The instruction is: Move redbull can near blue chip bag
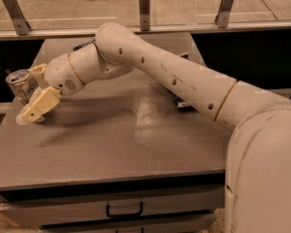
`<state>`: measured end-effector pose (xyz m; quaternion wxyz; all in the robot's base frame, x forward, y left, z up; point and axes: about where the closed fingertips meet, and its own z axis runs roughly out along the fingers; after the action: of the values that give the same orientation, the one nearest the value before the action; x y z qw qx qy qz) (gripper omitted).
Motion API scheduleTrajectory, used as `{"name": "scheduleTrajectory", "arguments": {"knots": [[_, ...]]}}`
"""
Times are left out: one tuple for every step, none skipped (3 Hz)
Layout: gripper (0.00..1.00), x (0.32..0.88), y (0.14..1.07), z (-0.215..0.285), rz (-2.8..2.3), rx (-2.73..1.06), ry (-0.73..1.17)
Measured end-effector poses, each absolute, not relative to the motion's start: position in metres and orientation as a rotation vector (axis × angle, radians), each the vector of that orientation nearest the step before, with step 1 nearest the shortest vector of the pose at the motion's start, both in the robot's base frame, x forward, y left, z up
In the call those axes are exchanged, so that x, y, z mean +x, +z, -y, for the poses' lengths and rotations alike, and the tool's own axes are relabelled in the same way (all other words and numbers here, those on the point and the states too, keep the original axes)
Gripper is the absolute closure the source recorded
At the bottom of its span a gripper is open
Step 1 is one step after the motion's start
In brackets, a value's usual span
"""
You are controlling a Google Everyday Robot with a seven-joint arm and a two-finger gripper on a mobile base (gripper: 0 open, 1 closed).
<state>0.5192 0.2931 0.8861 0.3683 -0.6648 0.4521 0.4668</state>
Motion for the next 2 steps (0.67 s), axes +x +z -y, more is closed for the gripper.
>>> {"name": "scheduleTrajectory", "arguments": {"knots": [[0.41,0.529,0.885,-0.285,-1.196,-1.663,1.193],[0.64,0.55,0.893,-0.259,-1.232,-1.616,1.141]]}}
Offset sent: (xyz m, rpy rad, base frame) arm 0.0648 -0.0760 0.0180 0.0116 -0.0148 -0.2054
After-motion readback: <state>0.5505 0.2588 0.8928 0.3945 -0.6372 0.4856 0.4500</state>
